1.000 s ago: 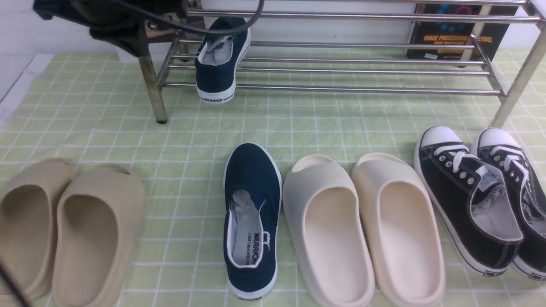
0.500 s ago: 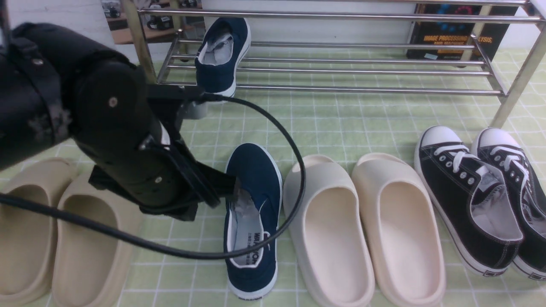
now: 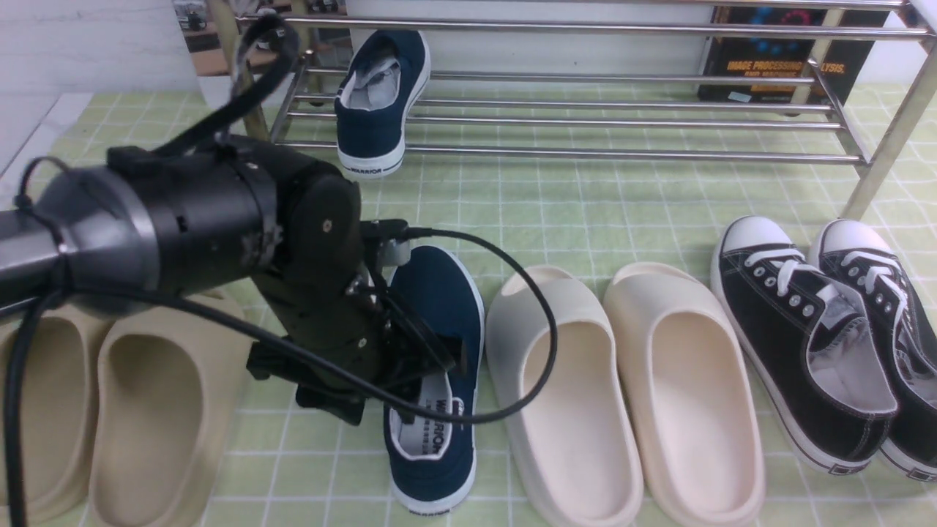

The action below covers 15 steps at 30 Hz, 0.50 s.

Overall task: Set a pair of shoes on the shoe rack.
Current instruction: Use the left arm to grab the shoe closest to it

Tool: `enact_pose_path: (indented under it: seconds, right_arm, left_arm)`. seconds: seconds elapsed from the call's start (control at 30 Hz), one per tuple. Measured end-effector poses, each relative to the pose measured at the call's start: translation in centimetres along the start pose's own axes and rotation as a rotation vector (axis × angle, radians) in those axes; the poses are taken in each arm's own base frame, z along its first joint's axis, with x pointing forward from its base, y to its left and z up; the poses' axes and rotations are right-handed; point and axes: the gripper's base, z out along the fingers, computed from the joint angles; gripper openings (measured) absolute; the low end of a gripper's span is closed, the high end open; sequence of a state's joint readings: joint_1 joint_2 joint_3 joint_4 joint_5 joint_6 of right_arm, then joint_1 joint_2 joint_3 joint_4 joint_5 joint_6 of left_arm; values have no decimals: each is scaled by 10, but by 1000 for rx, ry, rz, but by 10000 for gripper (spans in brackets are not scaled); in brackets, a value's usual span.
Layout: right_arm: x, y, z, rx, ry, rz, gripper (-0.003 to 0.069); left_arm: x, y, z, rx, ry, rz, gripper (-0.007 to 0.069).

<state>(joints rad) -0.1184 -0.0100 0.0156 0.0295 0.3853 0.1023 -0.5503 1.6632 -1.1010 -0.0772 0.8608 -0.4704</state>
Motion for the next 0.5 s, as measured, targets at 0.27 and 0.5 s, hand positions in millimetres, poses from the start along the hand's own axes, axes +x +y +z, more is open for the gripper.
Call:
enact_pose_path:
  seconds: [0.27, 0.5]
  right_arm:
    - [0, 0, 0, 0, 0, 0, 239]
    - [0, 0, 0, 0, 0, 0, 239]
  left_arm:
    - [-1, 1, 35, -47, 87, -9, 372]
    - [0, -2, 34, -24, 91, -26, 17]
